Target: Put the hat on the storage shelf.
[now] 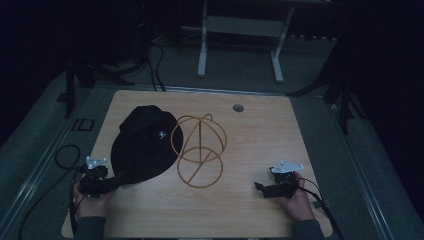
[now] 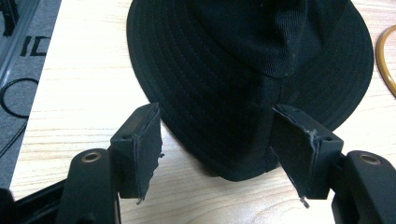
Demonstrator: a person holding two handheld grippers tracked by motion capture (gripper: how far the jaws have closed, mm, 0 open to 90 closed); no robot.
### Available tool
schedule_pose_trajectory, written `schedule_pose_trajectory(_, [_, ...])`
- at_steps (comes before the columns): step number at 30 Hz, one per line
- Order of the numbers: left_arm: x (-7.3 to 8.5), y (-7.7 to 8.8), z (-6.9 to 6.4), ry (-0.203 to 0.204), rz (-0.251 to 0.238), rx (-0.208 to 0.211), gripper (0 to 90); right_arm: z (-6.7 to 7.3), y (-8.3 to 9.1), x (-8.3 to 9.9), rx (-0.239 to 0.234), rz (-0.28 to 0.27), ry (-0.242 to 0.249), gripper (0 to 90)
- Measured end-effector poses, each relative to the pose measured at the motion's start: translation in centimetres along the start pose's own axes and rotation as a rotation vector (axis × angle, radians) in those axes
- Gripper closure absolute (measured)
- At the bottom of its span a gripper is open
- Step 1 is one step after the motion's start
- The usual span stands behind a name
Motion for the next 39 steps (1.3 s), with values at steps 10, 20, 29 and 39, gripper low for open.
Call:
schedule_pose_trajectory(10, [-0.4, 0.6, -0.3, 0.004, -0.005, 0.002, 35.3, 0.0, 0.1, 0.1, 0.005, 0.001, -0.006, 11.2])
schedule_pose_trajectory(20, [-0.9, 0.9, -0.1, 0.005, 0.005, 0.006, 40.1, -0.1, 0.1, 0.1, 0.018, -0.001, -0.018, 11.3])
schedule_pose_trajectory(29, [-1.8, 1.2, -0.2, -0.003, 0.028, 0.015, 45.5, -0.1, 0.2, 0.2, 0.018, 0.001, -0.021, 11.3])
schedule_pose_trajectory(39, [-2.8, 1.1, -0.7, -0.018, 0.058, 0.031, 48.8, -0.1, 0.2, 0.2, 0.020, 0.000, -0.022, 11.3])
Point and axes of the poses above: each handheld gripper's, and its own axes: y roughly backward along the jaws, x roughly out of its underside, z roughly to its left, the point moved 4 cm from there along -y, roughly forward along the jaws, and after that the axes turned 6 degrees about z, right-handed, at the moved point
